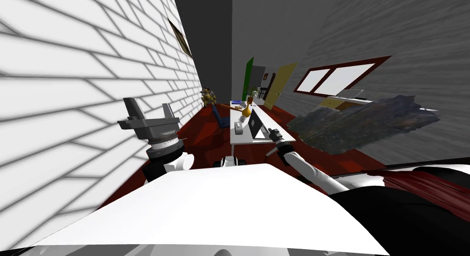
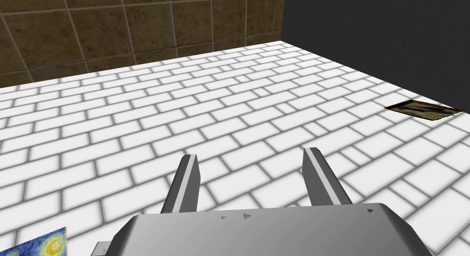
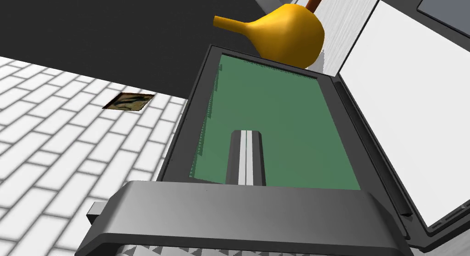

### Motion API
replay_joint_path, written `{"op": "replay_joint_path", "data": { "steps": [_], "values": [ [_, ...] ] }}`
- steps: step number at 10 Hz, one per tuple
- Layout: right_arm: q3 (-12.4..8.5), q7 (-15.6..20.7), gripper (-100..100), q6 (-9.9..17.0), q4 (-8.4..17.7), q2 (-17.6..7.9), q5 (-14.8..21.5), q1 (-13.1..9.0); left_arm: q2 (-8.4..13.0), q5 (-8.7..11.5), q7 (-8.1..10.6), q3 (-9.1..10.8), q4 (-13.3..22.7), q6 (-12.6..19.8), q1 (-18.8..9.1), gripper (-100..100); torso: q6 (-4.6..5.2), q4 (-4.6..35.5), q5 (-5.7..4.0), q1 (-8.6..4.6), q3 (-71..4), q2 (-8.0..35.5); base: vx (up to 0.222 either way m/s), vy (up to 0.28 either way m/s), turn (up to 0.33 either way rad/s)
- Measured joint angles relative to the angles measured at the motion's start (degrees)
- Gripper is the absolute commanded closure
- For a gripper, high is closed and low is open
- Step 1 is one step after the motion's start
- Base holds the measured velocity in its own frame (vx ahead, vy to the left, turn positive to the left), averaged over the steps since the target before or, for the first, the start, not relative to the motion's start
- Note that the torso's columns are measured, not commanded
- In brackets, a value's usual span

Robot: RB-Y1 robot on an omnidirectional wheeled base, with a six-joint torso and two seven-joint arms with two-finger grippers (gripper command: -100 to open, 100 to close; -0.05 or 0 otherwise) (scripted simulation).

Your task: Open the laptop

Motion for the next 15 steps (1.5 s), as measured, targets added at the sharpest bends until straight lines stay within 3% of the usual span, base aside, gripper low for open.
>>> {"op": "replay_joint_path", "data": {
  "steps": [1,2,13,14,15],
  "values": [
    [0.4,-1.1,100,-0.2,0.4,1.0,-1.2,-0.8,0.0,0.0,0.00,0.00,0.0,0.0,0.0,0,0.02,0.0,-0.02,-0.03,0.0,0.0,-0.037,-0.069,0.026],
    [0.4,-1.3,-100,-0.2,0.4,1.1,-1.3,-0.9,0.0,0.0,0.00,0.00,0.0,0.0,0.0,0,0.04,0.0,0.03,0.18,-0.1,-0.2,0.034,0.064,-0.117],
    [-6.4,4.7,-100,-0.6,1.6,-6.6,3.5,3.2,0.0,0.0,0.00,-0.02,0.0,0.0,0.0,0,0.00,0.0,-0.16,-0.51,0.0,0.0,0.052,0.164,-0.076],
    [-6.4,4.7,100,-0.6,1.6,-6.5,3.5,3.2,0.0,0.0,0.00,-0.01,0.0,0.0,0.0,0,0.02,0.0,-0.20,-0.56,0.1,0.1,0.004,0.008,0.001],
    [-6.4,4.7,100,-0.6,1.6,-6.6,3.5,3.1,0.0,0.0,0.00,-0.01,0.0,0.0,0.0,0,0.03,0.0,-0.15,-0.39,0.0,0.1,-0.034,-0.061,0.091]
  ]
}}
